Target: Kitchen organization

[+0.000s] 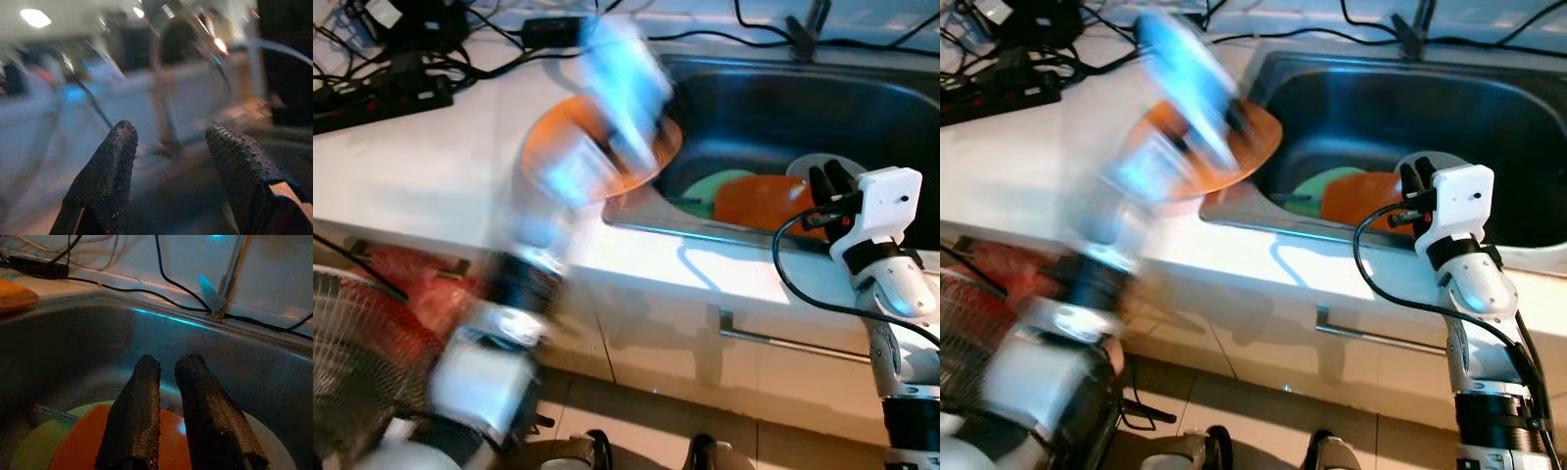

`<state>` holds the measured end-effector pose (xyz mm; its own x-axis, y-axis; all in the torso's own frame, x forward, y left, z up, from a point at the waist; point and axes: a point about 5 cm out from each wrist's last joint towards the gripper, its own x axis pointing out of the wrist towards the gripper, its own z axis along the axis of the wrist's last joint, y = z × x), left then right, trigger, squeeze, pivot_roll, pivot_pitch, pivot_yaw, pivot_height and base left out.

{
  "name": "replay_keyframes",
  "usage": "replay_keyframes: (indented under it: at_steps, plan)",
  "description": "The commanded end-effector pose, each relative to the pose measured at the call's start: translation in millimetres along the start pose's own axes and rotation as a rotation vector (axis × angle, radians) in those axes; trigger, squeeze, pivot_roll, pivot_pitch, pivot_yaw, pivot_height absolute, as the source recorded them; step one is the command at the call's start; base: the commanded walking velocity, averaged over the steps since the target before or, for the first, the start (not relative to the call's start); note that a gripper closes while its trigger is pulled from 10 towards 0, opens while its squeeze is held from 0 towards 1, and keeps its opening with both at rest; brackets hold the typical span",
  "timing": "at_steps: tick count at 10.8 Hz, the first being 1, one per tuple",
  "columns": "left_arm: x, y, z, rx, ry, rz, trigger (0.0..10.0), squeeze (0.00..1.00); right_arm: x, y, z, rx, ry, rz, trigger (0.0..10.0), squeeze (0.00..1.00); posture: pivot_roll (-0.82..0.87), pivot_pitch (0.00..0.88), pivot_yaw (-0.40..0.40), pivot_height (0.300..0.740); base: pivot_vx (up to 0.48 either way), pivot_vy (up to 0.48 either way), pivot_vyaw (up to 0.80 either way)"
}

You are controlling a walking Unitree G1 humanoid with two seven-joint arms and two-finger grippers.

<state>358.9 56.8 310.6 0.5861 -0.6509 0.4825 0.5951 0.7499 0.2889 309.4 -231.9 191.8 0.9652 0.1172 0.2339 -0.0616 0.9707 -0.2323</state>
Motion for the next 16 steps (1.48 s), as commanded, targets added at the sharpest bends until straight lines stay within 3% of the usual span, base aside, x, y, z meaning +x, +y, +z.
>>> replay_keyframes:
  at_steps: [1,2,3,4,6,8,10,11,14,16]
  plan:
    - [-7.8,-13.3,-30.4,-0.048,0.099,-0.009,10.0,0.0,2.2,9.0,-5.9,0.02,0.024,0.025,10.0,0.0,0.0,0.143,0.108,0.74,0.0,0.0,0.0]
    - [-19.6,-21.9,-51.7,-0.068,0.165,0.01,10.0,0.0,1.2,9.7,-5.0,0.021,0.02,0.026,10.0,0.0,-0.02,0.146,0.107,0.74,0.0,0.0,0.0]
    - [-23.1,-19.4,-50.6,-0.065,0.171,0.036,10.0,0.0,-0.1,8.3,-4.9,0.02,0.019,0.024,10.0,0.0,-0.02,0.147,0.108,0.74,0.0,0.0,0.0]
    - [-29.5,-0.9,-43.5,-0.044,0.176,0.122,10.0,0.0,-1.5,6.0,-6.5,0.017,0.023,0.019,10.0,0.0,0.0,0.151,0.107,0.74,0.0,0.0,0.0]
    - [-37.9,8.8,-46.0,-0.029,0.195,0.169,10.0,0.0,-0.8,7.3,-6.7,0.022,0.019,0.021,10.0,0.0,0.0,0.151,0.107,0.74,0.0,0.0,0.0]
    - [-58.1,21.6,-48.7,0.042,0.226,0.245,10.0,0.0,1.3,7.8,-6.0,0.028,0.014,0.016,10.0,0.0,0.01,0.161,0.1,0.74,0.0,0.0,0.0]
    - [-87.3,46.1,-50.2,0.081,0.242,0.429,10.0,0.0,2.3,7.4,-4.9,0.044,0.003,0.011,10.0,0.0,0.01,0.167,0.093,0.74,0.0,0.0,0.0]
    - [-93.1,54.0,-43.2,0.094,0.23,0.475,10.0,0.0,2.3,7.4,-4.8,0.047,0.001,0.016,10.0,0.0,0.02,0.17,0.09,0.74,0.0,0.0,0.0]
    - [-119.6,67.7,-29.4,0.068,0.271,0.53,10.0,0.0,4.2,10.4,-5.2,0.054,0.002,0.033,10.0,0.0,0.04,0.177,0.079,0.74,0.0,0.0,0.0]
    - [-134.6,69.6,-27.1,-0.033,0.318,0.561,10.0,0.0,5.0,11.4,-5.8,0.054,0.004,0.048,10.0,0.0,0.05,0.175,0.076,0.74,0.0,0.0,0.0]
